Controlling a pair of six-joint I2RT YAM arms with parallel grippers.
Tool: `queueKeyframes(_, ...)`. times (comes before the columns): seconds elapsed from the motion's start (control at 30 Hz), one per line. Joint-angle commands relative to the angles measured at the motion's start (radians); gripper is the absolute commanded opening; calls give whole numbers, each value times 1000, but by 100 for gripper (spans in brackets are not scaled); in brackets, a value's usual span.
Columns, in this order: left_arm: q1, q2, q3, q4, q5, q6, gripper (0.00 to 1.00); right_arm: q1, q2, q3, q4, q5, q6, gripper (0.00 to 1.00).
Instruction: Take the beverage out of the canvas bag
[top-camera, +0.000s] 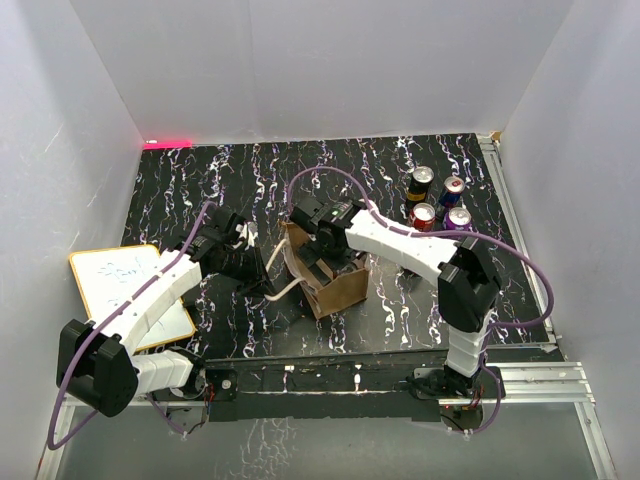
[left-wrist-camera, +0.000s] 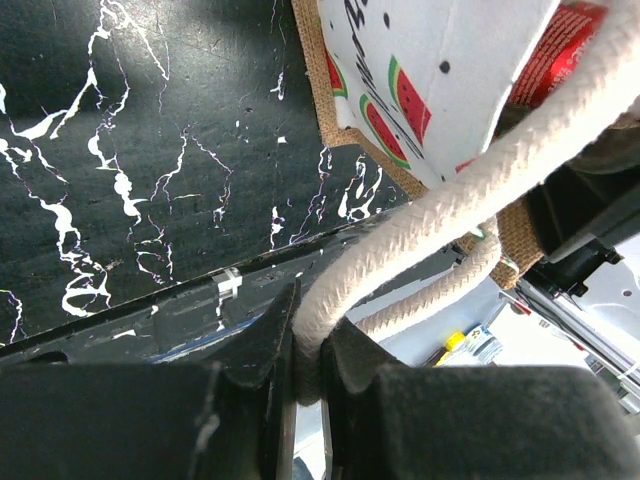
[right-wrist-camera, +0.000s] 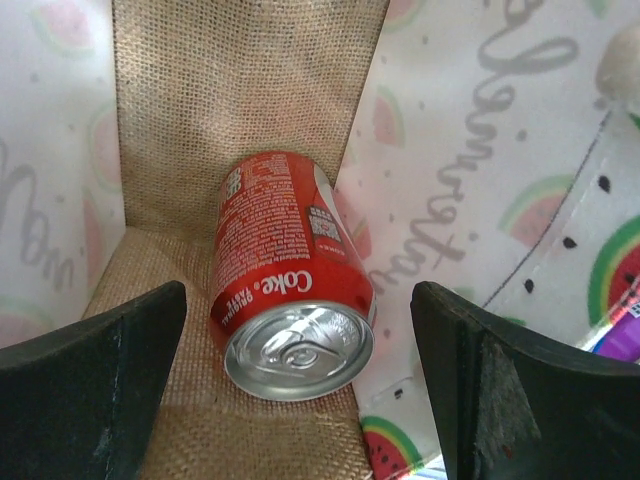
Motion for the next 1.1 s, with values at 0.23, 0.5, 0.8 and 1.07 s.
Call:
queueKeyframes(0.23,0,-21,5,-23,5,7,0,18,-28,-144,35,28,56,98)
queueKeyframes(0.5,1,-16,32,-53,-44,20,0,23,-50,-138,5,-5,66,90)
queueKeyframes(0.8,1,-17,28,-56,-66,26,0,31,-92,-136,-58,-138,65,98)
queueKeyframes(1.07,1,-4,39,-61,-87,36,0,31,-51,-162,-85,-156,162,85)
